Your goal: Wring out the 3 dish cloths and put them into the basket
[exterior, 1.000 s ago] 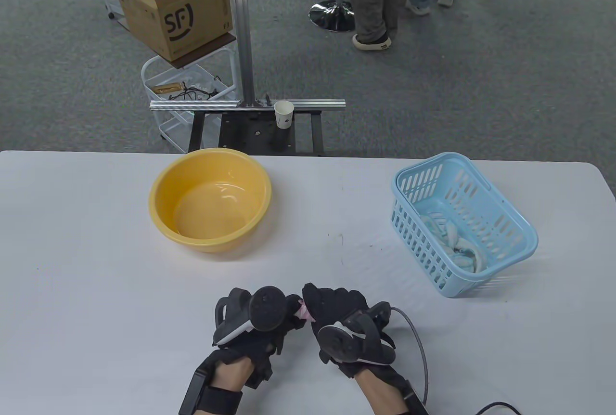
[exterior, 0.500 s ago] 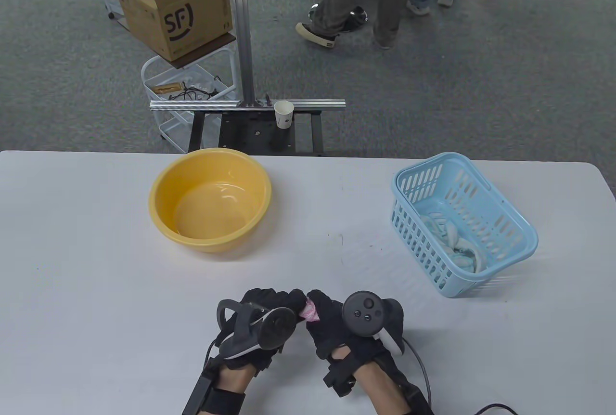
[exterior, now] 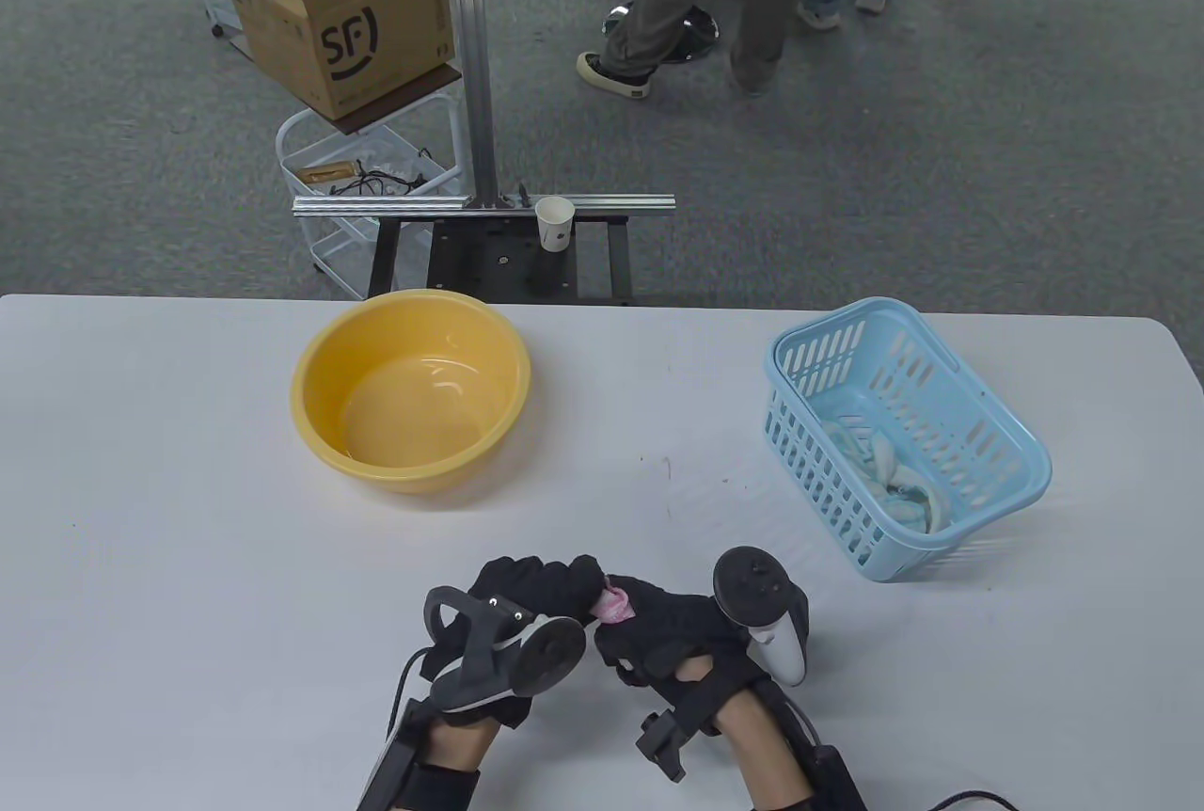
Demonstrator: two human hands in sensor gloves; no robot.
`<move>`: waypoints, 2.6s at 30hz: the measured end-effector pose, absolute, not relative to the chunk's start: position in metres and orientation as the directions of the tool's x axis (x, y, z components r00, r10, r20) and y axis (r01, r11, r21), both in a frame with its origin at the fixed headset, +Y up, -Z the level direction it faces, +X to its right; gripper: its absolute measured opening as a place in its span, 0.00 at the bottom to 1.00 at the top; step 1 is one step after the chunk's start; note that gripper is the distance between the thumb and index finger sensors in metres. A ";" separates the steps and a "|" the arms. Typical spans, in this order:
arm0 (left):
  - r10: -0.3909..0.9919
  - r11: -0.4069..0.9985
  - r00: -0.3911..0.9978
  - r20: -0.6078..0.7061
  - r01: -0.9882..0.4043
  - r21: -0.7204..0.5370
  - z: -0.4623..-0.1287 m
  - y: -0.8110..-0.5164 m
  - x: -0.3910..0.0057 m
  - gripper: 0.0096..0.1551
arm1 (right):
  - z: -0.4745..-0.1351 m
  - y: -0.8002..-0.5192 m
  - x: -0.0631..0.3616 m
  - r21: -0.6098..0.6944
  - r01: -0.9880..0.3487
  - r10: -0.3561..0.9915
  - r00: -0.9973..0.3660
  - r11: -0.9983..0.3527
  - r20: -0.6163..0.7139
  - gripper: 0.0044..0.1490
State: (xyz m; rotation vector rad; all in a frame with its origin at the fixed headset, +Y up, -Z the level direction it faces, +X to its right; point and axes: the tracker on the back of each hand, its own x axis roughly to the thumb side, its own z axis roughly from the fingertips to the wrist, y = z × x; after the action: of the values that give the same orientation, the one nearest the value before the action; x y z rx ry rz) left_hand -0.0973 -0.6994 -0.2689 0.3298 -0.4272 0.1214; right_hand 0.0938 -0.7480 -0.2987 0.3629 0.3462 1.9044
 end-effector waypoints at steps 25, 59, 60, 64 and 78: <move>0.299 0.906 0.902 0.312 -0.371 0.203 -0.277 -0.701 -0.132 0.48 | -0.325 -0.627 0.258 -0.487 -0.578 0.732 -0.647 -0.654 -0.215 0.46; 0.321 0.935 0.931 0.172 -0.340 0.098 -0.290 -0.721 -0.149 0.49 | -0.316 -0.674 0.183 -0.369 -0.370 0.362 -0.928 -0.853 0.091 0.54; 0.322 0.937 0.932 0.167 -0.339 0.084 -0.291 -0.722 -0.149 0.50 | -0.315 -0.681 0.176 -0.354 -0.367 0.345 -0.930 -0.860 0.127 0.54; 0.320 0.943 0.935 0.151 -0.330 0.047 -0.293 -0.726 -0.150 0.51 | -0.311 -0.705 0.155 -0.292 -0.359 0.304 -0.928 -0.886 0.216 0.52; 0.285 0.958 0.955 0.087 -0.281 -0.056 -0.296 -0.736 -0.153 0.60 | -0.304 -0.752 0.130 -0.084 -0.343 0.309 -0.911 -0.936 0.273 0.54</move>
State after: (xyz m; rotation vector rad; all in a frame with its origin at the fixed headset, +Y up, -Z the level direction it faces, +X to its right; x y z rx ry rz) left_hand -0.1526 -0.7356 -0.2962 -0.0436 -0.0942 0.2873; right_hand 0.1300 -0.7523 -0.3042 0.3667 -0.1854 2.7756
